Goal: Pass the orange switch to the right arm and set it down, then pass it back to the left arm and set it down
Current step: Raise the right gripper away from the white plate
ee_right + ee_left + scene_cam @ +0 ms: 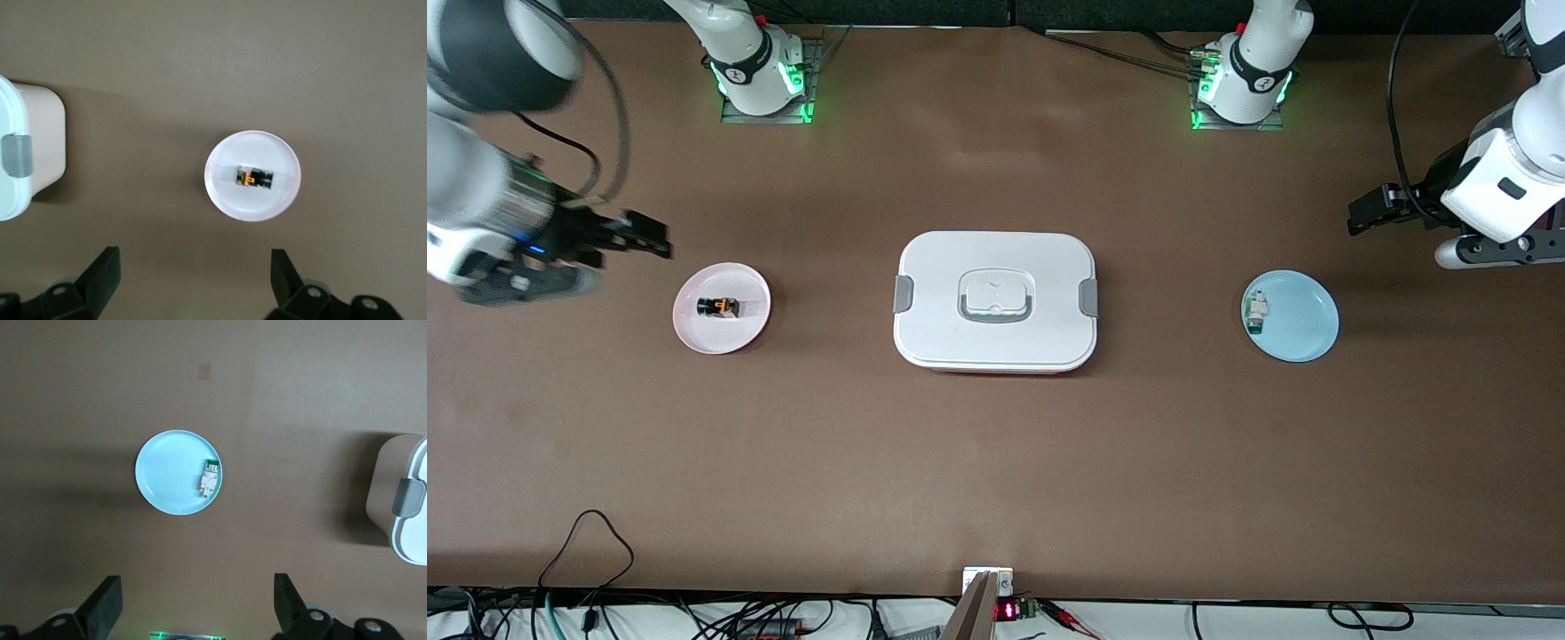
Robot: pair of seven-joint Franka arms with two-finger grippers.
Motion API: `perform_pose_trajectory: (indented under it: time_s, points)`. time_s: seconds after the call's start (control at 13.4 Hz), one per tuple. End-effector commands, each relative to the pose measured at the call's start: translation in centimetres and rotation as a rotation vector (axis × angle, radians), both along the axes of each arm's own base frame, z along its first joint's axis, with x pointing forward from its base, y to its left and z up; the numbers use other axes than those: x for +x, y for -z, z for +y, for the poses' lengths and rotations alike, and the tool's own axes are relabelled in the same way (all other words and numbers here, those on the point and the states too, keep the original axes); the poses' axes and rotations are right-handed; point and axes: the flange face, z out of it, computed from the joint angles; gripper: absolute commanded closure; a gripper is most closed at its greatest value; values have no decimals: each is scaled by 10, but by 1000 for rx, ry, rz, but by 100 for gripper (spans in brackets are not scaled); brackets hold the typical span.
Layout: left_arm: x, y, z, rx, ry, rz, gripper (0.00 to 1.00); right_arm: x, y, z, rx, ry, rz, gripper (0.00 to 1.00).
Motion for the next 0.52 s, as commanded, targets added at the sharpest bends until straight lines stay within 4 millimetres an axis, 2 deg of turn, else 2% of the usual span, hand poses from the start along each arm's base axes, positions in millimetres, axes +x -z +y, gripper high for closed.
perform_pose_trajectory:
  time_s: [0.0, 0.15, 0.22, 0.37, 0.45]
  points:
    - [1, -6, 0, 10, -3, -6, 0, -2, -45, -11, -15, 37, -46, 0]
    - [0, -6, -4, 10, 2, -6, 0, 1, -40, -50, -124, 102, -49, 0]
    - [1, -6, -3, 10, 0, -6, 0, 0, -39, -57, -161, 136, -42, 0]
    - [2, -7, -3, 9, 12, -17, 0, -5, -37, -86, -164, 301, -7, 0]
    - [2, -7, -6, 8, 17, -20, 0, -7, -36, -95, -164, 302, 9, 0]
